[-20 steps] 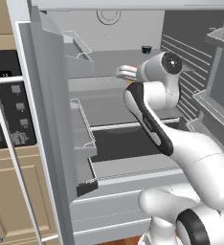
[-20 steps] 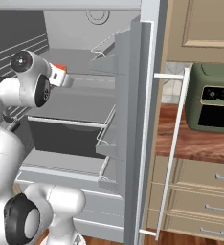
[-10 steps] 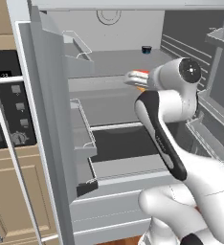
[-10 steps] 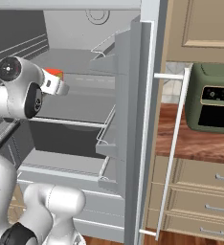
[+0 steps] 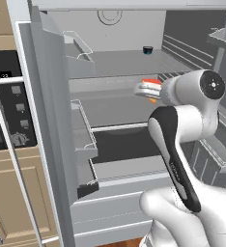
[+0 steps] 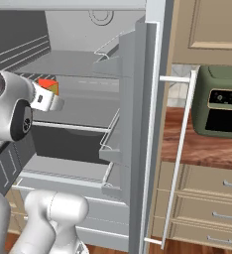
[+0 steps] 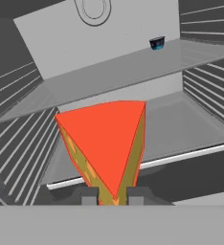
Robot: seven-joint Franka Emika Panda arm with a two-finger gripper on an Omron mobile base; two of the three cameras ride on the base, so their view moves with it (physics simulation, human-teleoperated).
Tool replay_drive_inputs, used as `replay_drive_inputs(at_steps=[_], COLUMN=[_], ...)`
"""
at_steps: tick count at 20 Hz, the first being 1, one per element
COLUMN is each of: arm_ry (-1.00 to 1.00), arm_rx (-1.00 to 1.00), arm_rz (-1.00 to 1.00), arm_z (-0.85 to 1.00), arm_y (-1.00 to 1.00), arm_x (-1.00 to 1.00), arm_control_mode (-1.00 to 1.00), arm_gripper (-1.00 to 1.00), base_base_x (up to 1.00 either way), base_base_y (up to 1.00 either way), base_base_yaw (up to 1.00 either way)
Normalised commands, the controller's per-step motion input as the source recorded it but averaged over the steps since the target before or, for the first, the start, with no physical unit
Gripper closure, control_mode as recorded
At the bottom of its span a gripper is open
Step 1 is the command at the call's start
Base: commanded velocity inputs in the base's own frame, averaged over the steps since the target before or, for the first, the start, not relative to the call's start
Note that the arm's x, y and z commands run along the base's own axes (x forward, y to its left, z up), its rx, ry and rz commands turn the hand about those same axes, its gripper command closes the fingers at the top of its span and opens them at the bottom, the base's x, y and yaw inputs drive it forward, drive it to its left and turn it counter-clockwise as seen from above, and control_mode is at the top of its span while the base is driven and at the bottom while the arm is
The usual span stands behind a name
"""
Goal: Pick the cheese from the fridge and the cheese grater from the cabinet and place them next to the salad bowl.
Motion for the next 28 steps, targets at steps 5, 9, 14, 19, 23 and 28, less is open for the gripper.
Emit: replay_drive_inputs(at_steps=[5, 9, 14, 19, 23, 28], arm_ry=[-0.02, -0.04, 0.01, 0.01, 0.07, 0.07], arm_rx=[0.0, 0.0, 0.0, -0.01, -0.03, -0.04], arm_rz=[0.0, 0.0, 0.0, 0.0, 0.0, 0.0], arm_z=[0.0, -0.03, -0.08, -0.06, 0.0, -0.02], arm_y=[-0.14, -0.12, -0.05, -0.02, -0.01, -0.06], arm_x=[-0.64, -0.61, -0.41, -0.36, -0.28, -0.21], arm_control_mode=[-1.0, -1.0, -1.0, -1.0, -1.0, -1.0], arm_gripper=[1.0, 1.0, 1.0, 1.0, 1.0, 1.0], base_base_x=[0.0, 0.0, 0.0, 0.0, 0.0, 0.0], base_base_y=[0.0, 0.0, 0.0, 0.0, 0.0, 0.0], base_base_yaw=[0.0, 0.0, 0.0, 0.0, 0.0, 0.0])
